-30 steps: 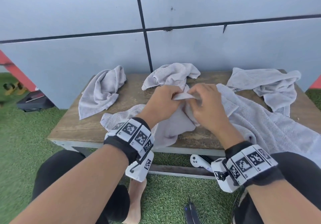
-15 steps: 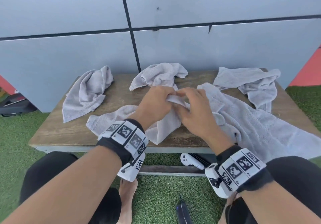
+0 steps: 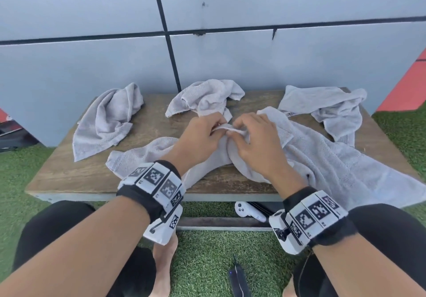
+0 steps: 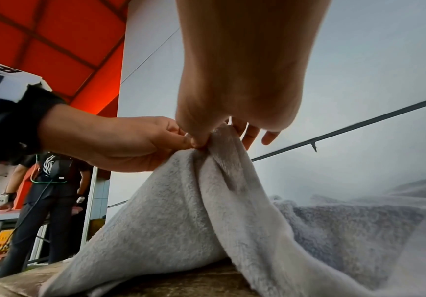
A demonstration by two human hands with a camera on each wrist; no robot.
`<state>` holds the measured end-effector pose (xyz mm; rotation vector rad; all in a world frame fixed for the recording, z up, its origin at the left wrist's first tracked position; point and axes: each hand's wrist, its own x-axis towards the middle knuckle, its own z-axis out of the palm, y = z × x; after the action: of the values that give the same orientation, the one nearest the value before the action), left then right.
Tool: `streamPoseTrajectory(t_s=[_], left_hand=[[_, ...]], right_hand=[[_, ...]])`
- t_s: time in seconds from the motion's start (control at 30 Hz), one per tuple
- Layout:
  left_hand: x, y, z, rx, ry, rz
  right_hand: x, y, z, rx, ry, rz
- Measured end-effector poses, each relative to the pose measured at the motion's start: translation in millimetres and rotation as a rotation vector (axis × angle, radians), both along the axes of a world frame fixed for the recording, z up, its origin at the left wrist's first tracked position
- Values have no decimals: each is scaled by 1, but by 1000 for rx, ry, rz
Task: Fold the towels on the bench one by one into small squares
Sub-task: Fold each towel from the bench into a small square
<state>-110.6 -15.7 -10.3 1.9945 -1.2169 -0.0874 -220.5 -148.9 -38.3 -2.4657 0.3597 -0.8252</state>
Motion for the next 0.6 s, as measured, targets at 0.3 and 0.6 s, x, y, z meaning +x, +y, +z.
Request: streamPoseTrajectory(t_s=[0.3,0.6], left_hand=[[17,24,-19,149,-37,207],[4,20,-10,114,14,-41]], right_hand=[[-3,-16,4,155,-75,-229],[0,4,-4,-126,35,-73]])
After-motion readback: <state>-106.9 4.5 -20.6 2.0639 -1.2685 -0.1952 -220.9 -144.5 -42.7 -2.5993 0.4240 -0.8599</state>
